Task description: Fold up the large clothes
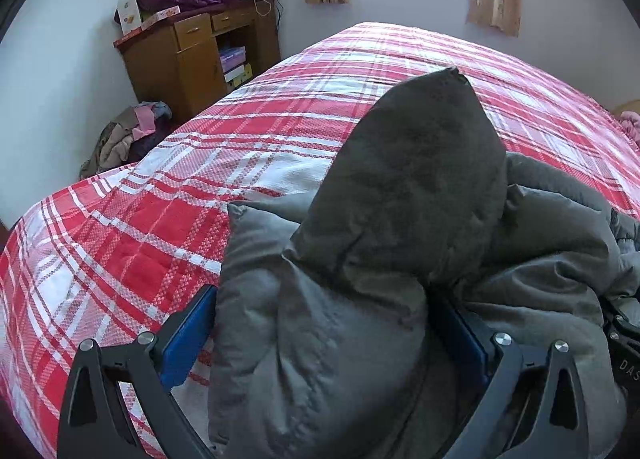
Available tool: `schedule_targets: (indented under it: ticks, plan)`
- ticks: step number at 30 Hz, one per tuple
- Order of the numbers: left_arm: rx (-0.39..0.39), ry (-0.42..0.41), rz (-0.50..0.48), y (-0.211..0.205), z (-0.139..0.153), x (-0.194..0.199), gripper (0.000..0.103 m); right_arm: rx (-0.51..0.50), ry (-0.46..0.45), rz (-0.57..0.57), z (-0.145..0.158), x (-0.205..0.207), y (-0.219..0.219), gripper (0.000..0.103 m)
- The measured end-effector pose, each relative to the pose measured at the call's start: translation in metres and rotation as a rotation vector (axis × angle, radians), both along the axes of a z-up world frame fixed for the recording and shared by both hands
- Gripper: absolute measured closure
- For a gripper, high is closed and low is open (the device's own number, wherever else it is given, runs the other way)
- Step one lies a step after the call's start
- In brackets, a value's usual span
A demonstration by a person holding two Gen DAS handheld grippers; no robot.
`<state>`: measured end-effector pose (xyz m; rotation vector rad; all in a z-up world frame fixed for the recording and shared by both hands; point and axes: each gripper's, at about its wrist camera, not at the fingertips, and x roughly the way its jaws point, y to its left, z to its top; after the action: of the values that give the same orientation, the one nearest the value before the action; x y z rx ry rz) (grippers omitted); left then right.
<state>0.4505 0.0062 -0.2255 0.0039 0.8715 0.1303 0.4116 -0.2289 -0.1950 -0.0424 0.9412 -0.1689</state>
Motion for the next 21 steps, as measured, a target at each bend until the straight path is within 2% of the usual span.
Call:
schedule_targets:
  ticks: [3, 5, 7, 8, 9, 11, 13, 15, 17, 21]
  plan:
    - [0.016, 0.036, -0.031, -0.003, 0.01, -0.006, 0.001, -0.009, 0.008, 0.003, -0.001, 0.001, 0.001, 0.001]
    - [0.04, 0.004, -0.017, 0.006, 0.03, -0.033, 0.001, 0.0, 0.025, 0.017, 0.003, 0.001, 0.0, 0.003]
    - [0.021, -0.05, -0.023, 0.019, 0.046, -0.067, 0.001, 0.012, 0.029, 0.028, 0.015, -0.01, -0.002, 0.009]
    - [0.005, -0.071, -0.017, 0.028, 0.05, -0.084, 0.001, 0.039, 0.003, 0.027, 0.027, -0.025, -0.003, 0.009]
    - [-0.005, -0.077, -0.008, 0.035, 0.048, -0.098, 0.001, 0.057, -0.026, 0.035, 0.036, -0.04, -0.003, 0.009]
    - [-0.001, -0.031, 0.012, 0.044, 0.032, -0.107, 0.001, 0.033, -0.079, 0.054, 0.046, -0.071, 0.005, 0.003]
    - [-0.031, 0.034, 0.013, 0.049, 0.01, -0.108, 0.001, -0.009, -0.064, 0.071, 0.036, -0.087, 0.016, 0.003]
    - [-0.11, 0.034, 0.039, 0.057, 0.004, -0.113, 0.001, -0.064, -0.038, 0.087, 0.017, -0.091, 0.027, 0.003]
    - [-0.125, 0.026, 0.059, 0.058, 0.005, -0.116, 0.001, -0.112, -0.046, 0.092, 0.009, -0.09, 0.033, 0.001]
    - [-0.17, 0.047, 0.064, 0.062, 0.008, -0.128, 0.001, -0.084, -0.005, 0.093, 0.007, -0.084, 0.03, 0.001]
